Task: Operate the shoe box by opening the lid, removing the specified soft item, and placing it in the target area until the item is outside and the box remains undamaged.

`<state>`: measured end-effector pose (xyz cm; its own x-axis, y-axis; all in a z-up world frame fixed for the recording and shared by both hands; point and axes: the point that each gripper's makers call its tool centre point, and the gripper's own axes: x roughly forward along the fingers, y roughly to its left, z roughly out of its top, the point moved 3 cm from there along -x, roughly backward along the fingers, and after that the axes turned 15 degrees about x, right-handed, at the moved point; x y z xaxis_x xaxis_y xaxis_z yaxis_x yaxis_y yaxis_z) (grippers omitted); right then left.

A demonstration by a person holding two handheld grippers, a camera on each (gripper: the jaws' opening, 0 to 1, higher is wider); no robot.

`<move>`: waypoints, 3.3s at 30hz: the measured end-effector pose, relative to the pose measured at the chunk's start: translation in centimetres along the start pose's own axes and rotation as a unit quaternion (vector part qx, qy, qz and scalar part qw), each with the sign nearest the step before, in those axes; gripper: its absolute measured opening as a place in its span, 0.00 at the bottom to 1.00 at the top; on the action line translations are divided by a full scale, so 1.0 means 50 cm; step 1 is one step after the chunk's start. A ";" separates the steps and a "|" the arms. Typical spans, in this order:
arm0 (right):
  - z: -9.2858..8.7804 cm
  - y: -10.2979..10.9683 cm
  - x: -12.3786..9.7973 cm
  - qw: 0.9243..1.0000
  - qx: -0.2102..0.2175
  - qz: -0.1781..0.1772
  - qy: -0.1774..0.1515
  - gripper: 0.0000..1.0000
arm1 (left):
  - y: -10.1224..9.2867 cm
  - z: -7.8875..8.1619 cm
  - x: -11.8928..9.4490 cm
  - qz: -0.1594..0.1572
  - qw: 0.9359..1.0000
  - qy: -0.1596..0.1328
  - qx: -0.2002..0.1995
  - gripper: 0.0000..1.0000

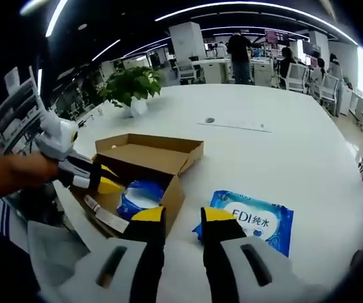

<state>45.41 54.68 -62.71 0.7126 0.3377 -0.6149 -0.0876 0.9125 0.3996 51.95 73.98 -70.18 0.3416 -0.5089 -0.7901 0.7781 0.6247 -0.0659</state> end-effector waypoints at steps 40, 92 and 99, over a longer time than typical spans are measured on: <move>-0.007 0.066 0.071 0.999 -0.021 0.035 0.028 0.18 | 0.079 -0.096 0.009 0.036 0.997 0.043 -0.048 0.23; -0.120 0.151 0.323 0.983 -0.044 0.015 0.180 0.11 | 0.128 -0.131 0.006 0.013 0.996 0.030 -0.085 0.22; -0.125 0.149 0.326 0.981 -0.039 0.013 0.188 0.09 | 0.124 -0.128 0.011 0.008 0.995 0.029 -0.093 0.25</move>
<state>52.03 68.42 -74.03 0.4044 0.4083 -0.8184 -0.1662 0.9127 0.3732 53.61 81.38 -74.92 0.3179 -0.4657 -0.8259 0.6597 0.7343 -0.1601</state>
